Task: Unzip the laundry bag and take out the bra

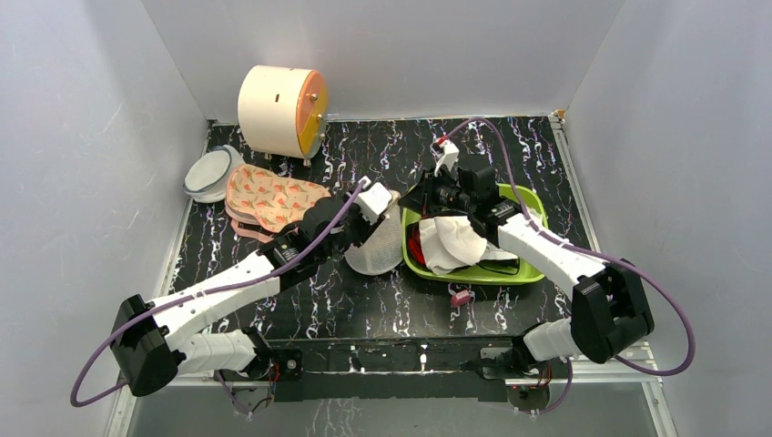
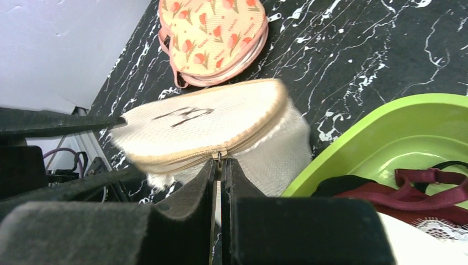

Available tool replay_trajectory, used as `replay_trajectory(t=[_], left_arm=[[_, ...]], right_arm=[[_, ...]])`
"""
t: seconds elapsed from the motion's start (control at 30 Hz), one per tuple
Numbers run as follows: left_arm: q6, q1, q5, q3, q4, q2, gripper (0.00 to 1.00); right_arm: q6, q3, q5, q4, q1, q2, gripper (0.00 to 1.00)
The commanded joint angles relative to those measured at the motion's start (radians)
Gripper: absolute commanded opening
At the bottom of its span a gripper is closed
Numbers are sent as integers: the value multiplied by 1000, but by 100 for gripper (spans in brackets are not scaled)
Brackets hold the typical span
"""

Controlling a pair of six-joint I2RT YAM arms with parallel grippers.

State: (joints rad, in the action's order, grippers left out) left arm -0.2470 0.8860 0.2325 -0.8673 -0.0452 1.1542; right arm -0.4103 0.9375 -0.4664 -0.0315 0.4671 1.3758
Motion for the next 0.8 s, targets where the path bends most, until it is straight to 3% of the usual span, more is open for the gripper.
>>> replay_trajectory(t=[0.0, 0.1, 0.2, 0.33, 0.77], left_arm=[[10, 2, 4, -28, -18, -17, 50], [41, 1, -26, -35, -15, -22, 66], [70, 1, -63, -34, -23, -25, 77], [86, 2, -89, -31, -29, -14, 80], [35, 1, 24, -16, -30, -3, 48]], right_arm=[[-37, -1, -36, -88, 27, -47, 0], [-46, -2, -22, -84, 54, -55, 0], [-56, -3, -2, -86, 86, -68, 0], [-65, -5, 17, -85, 127, -84, 0], [-62, -35, 43, -65, 153, -120, 0]])
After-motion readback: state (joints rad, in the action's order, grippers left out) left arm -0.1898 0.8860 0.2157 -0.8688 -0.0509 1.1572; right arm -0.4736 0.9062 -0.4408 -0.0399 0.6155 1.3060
